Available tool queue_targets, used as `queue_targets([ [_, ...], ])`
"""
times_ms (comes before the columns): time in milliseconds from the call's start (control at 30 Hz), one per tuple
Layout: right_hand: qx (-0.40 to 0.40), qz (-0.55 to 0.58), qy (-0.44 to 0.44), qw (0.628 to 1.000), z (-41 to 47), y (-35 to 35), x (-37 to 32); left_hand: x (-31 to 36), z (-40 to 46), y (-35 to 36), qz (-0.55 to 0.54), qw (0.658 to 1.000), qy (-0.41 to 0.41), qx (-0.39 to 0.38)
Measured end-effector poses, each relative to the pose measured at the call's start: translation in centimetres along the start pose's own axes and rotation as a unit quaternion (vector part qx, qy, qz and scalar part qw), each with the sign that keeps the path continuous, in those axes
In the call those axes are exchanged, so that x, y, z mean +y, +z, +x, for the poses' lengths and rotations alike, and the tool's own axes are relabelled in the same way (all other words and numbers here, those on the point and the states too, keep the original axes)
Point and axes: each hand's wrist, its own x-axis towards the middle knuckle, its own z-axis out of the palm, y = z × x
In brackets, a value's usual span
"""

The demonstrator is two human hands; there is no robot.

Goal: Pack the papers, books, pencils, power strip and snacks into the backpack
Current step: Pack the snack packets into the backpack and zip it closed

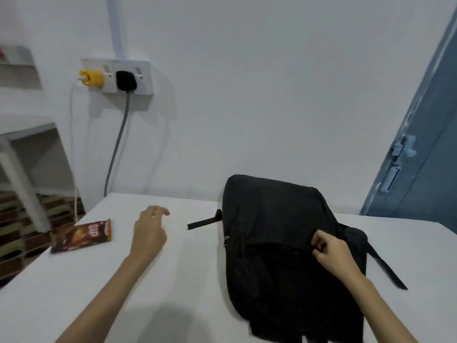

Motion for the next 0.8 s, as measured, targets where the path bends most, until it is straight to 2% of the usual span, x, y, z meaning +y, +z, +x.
queue_targets([
  [33,0.003,0.001,0.001,1.000,-0.1,0.0,-0.1,-4.0,0.3,-0.6,0.082,0.993,-0.078,-0.013],
  [100,0.006,-0.002,0.003,1.000,-0.1,-0.1,-0.4,-10.4,0.5,-1.7,0.159,0.958,-0.229,-0.063],
  [133,0.005,-0.002,0.006,1.000,0.0,0.3,-1.0,-13.3,0.4,-2.6,0.171,0.943,-0.271,-0.091],
  [200,0.016,-0.003,0.013,1.000,0.1,-0.2,-1.2,-16.9,1.2,-2.8,0.184,0.932,-0.278,-0.142],
  [300,0.024,0.008,0.030,0.999,0.2,0.2,-1.6,-18.2,1.9,-2.9,0.241,0.924,-0.246,-0.167],
  [400,0.038,0.020,0.039,0.998,-0.3,0.4,-1.9,-15.7,1.5,-2.7,0.327,0.919,-0.180,-0.126],
  [467,0.052,0.028,0.043,0.997,-0.7,0.5,-2.0,-13.7,1.4,-2.8,0.316,0.930,-0.163,-0.097],
  [533,0.062,0.035,0.050,0.996,-0.9,0.4,-2.2,-11.6,1.4,-2.6,0.239,0.961,-0.130,-0.050],
  [600,0.053,0.038,0.058,0.996,-1.1,-0.1,-2.2,-7.8,1.5,-2.3,0.091,0.993,-0.066,0.023],
  [633,0.040,0.041,0.059,0.997,-1.2,-0.1,-2.5,-5.5,1.3,-2.3,0.017,0.998,-0.030,0.057],
  [733,0.047,0.075,0.052,0.995,-1.6,-1.2,-3.2,3.9,0.4,-2.3,-0.131,0.978,0.110,0.123],
  [800,0.068,0.184,0.078,0.977,-1.9,-1.9,-4.4,9.4,-0.8,-1.9,-0.183,0.951,0.212,0.129],
])
